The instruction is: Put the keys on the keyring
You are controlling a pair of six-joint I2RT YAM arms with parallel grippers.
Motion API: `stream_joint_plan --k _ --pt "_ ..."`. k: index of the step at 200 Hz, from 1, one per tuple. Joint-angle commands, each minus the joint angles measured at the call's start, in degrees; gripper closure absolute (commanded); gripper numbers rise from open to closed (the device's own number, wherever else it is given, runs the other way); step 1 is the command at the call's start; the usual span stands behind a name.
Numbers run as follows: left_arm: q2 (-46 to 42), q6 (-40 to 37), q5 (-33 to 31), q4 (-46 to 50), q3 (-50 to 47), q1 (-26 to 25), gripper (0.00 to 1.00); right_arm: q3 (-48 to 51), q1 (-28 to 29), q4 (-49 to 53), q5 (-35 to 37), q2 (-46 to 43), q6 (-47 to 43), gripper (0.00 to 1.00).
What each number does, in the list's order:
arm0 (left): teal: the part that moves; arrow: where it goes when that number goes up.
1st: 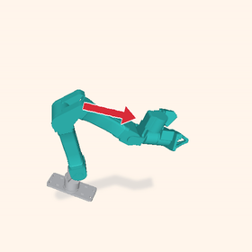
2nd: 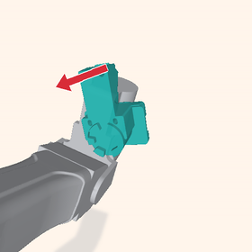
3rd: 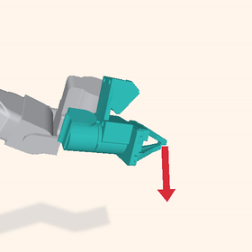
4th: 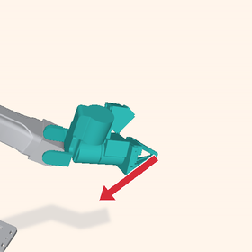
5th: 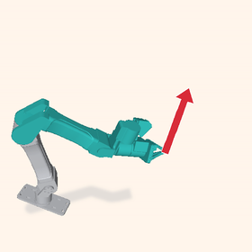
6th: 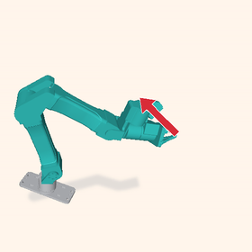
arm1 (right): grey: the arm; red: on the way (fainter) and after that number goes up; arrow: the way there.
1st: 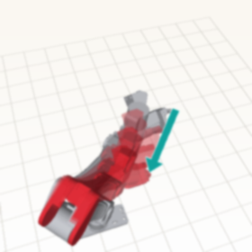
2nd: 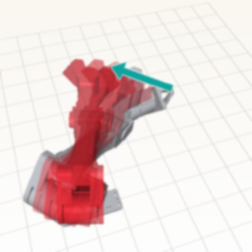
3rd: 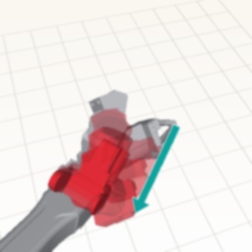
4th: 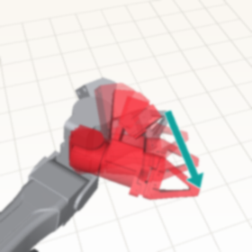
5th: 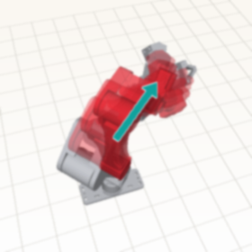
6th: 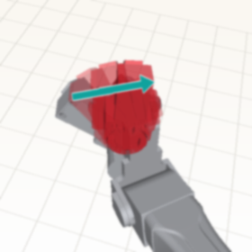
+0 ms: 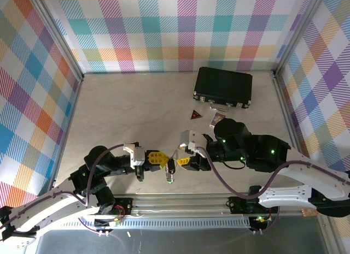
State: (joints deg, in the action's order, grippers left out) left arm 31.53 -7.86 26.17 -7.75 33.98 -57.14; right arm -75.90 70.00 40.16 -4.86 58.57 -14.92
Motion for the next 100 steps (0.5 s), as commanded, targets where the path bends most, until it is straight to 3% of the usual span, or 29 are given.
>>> stream_joint_plan --k 1,65,100 --pt "0.11 1.77 4.46 -4.60 2.50 -0.16 1.00 -0.71 0.14 -0.61 -4.88 0.16 -3.00 0.62" --pt "0.04 3.07 5.58 -6.73 2.09 -0.16 1.00 0.21 0.14 -2.34 -7.18 0.82 -3.12 0.76" --pt "-0.06 3.68 5.56 -7.54 1.58 -0.16 1.00 0.47 0.14 -3.26 -8.59 2.11 -2.81 0.77"
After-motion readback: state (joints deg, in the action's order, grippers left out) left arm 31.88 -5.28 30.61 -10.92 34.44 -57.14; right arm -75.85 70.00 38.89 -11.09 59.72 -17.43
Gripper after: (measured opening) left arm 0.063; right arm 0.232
